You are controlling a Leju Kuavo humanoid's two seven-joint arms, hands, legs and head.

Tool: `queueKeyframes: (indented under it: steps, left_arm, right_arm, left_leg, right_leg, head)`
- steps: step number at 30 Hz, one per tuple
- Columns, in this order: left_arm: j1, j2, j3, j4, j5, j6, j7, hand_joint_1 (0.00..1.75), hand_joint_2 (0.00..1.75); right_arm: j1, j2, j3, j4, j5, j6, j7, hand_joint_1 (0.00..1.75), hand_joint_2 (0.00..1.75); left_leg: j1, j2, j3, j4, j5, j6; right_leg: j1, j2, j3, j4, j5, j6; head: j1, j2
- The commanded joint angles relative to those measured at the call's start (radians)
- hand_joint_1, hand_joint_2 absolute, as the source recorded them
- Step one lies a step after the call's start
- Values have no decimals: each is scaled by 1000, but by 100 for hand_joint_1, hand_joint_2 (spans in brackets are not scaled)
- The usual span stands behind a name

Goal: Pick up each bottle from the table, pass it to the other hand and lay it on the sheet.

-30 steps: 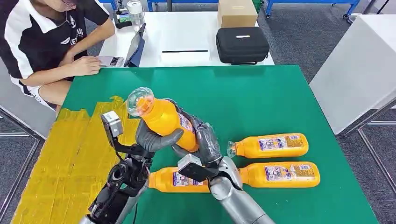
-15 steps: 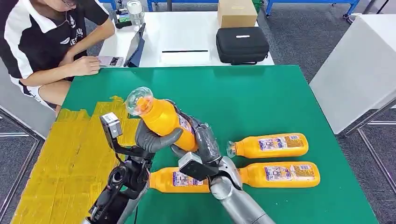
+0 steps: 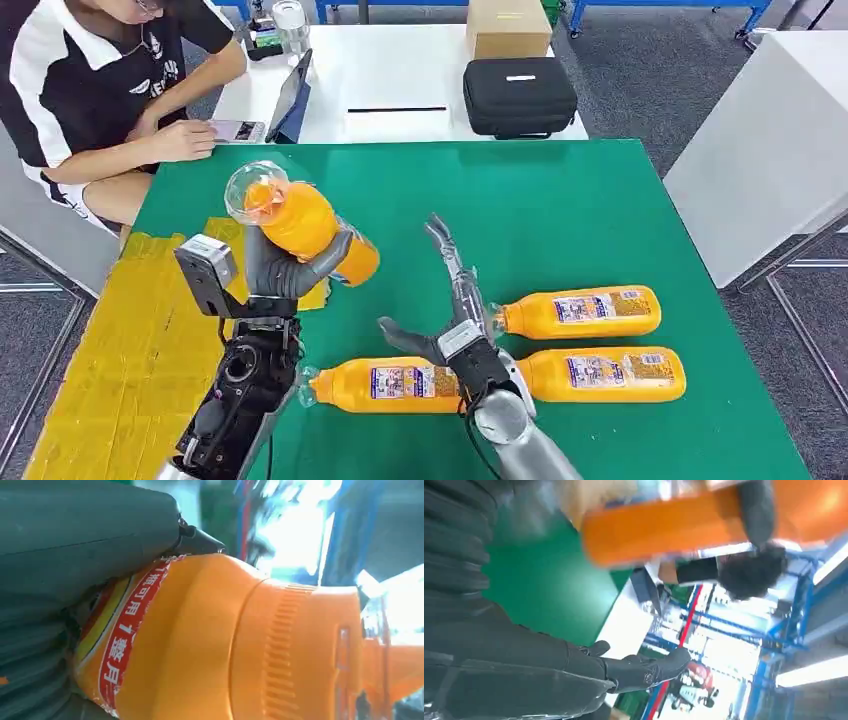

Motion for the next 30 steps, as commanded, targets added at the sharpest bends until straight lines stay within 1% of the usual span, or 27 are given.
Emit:
queueKeyframes:
  steps: [1,2,3,4,5,6,7,8,9,10,11,12,13,14,15,16,18,20,22,23,25,26,30]
  left_arm:
    - [-57,23,-18,50,-215,147,-33,175,175]
    - [-62,26,-23,59,-279,188,-39,175,175]
    - [-83,35,-48,95,-502,307,-14,175,175]
    - [-100,28,-31,136,-841,391,76,175,175]
    - [-103,23,-13,143,-938,391,96,175,175]
    - [-111,13,17,153,-1162,391,150,175,175]
    - [-111,0,34,159,-1291,391,181,175,175]
    - [-131,9,30,199,-1452,391,253,175,175]
    - [-169,40,-2,296,-1622,359,359,175,175]
    - [-202,96,-70,323,-1630,333,443,175,175]
    - [-245,146,-185,375,-1630,271,558,175,175]
    - [-261,157,-225,410,-1630,248,599,175,175]
    - [-261,157,-225,410,-1630,248,599,175,175]
    - [-266,153,-228,433,-1630,264,602,175,175]
    - [-266,153,-228,433,-1630,264,602,175,175]
    - [-285,170,-265,448,-1630,230,637,175,175]
    - [-307,185,-327,486,-1630,133,705,175,175]
    - [-317,172,-310,548,-1630,121,703,175,175]
    - [-331,157,-295,610,-1630,124,691,175,175]
    - [-331,157,-295,610,-1630,124,691,175,175]
    - [-331,157,-295,610,-1630,124,691,175,175]
    - [-333,150,-287,622,-1630,115,686,175,175]
    - [-347,122,-227,715,-1630,78,670,175,175]
  right_arm:
    - [45,-47,-56,-119,-27,2,22,0,175]
    - [48,-47,-59,-122,-30,0,22,0,175]
    - [58,-49,-65,-136,-45,-1,18,0,175]
    - [68,-55,-66,-155,-54,-3,17,0,175]
    - [71,-57,-65,-163,-55,-4,17,0,175]
    - [73,-59,-62,-175,-60,-5,18,0,175]
    - [71,-61,-57,-180,-64,-3,21,0,175]
    - [60,-60,-47,-186,-73,3,20,0,175]
    - [48,-58,-41,-186,-79,6,19,0,175]
    - [44,-56,-41,-185,-81,7,20,0,175]
    - [41,-54,-44,-187,-82,8,20,0,175]
    - [42,-54,-47,-191,-82,11,20,0,175]
    - [42,-54,-47,-191,-82,11,20,0,175]
    - [44,-55,-50,-193,-81,14,20,0,175]
    - [44,-55,-50,-193,-81,14,20,0,175]
    - [46,-55,-51,-193,-81,15,20,0,175]
    - [50,-54,-55,-197,-73,22,14,0,175]
    - [55,-52,-58,-206,-56,15,7,0,175]
    - [57,-51,-58,-213,-48,16,8,0,175]
    - [57,-51,-58,-213,-48,16,8,0,175]
    - [57,-51,-58,-213,-48,16,8,0,175]
    - [58,-50,-57,-212,-46,16,9,0,175]
    - [67,-45,-61,-224,-30,11,14,0,175]
  left_leg:
    - [1,-1,3,0,-1,-2]
    - [1,0,4,0,-2,-3]
    - [0,-1,2,-1,0,-2]
    - [1,0,4,0,-1,-2]
    - [1,-1,5,0,-2,-3]
    - [1,-2,3,0,-1,-2]
    - [2,-1,8,0,-3,-4]
    - [1,0,6,0,-2,-4]
    - [1,0,4,0,-1,-3]
    - [1,0,5,0,-2,-3]
    - [1,1,7,-1,-2,-3]
    - [0,0,5,-1,-1,-3]
    - [1,0,6,-1,-1,-4]
    - [0,-1,3,0,0,-2]
    - [1,1,5,-1,-1,-3]
    - [1,3,6,-1,-1,-3]
    - [1,0,4,-1,-1,-3]
    - [2,-2,5,-1,0,-2]
    - [1,2,2,0,1,-1]
    - [1,3,5,0,0,-2]
    - [1,1,3,0,1,-2]
    - [2,1,5,0,0,-3]
    - [1,2,4,0,0,-3]
  right_leg:
    - [1,-5,4,-1,-1,-1]
    - [2,-5,6,-1,-2,-2]
    - [1,-3,3,-1,-1,-1]
    - [1,-4,4,-1,-1,-1]
    - [2,-6,7,-1,-2,-2]
    - [1,-6,4,-1,-1,-1]
    - [3,-8,10,-2,-3,-3]
    - [2,-6,7,-1,-3,-2]
    - [1,-4,5,-1,-1,-1]
    - [1,-4,6,-1,-2,-2]
    - [2,-5,8,-1,-2,-2]
    - [1,-4,6,-1,-1,-2]
    - [2,-4,7,-1,-1,-2]
    - [1,-4,4,0,-1,-1]
    - [1,-4,5,-1,-1,-2]
    - [2,-1,5,-1,0,-2]
    - [2,-5,4,-1,0,-1]
    - [2,-6,6,-1,-1,-1]
    - [1,-1,3,0,1,0]
    - [2,-1,5,-1,0,0]
    - [1,-3,3,-1,0,0]
    - [2,-4,6,-1,-1,-1]
    - [2,-3,5,-1,0,-1]
  head:
    - [0,0]
    - [0,0]
    - [0,0]
    - [0,0]
    - [0,0]
    - [0,0]
    - [0,0]
    - [0,0]
    - [0,0]
    - [0,0]
    - [0,0]
    - [0,0]
    - [0,0]
    - [2,0]
    - [2,0]
    - [0,0]
    - [0,0]
    - [1,0]
    - [0,0]
    - [0,0]
    - [1,0]
    - [1,0]
    - [1,0]
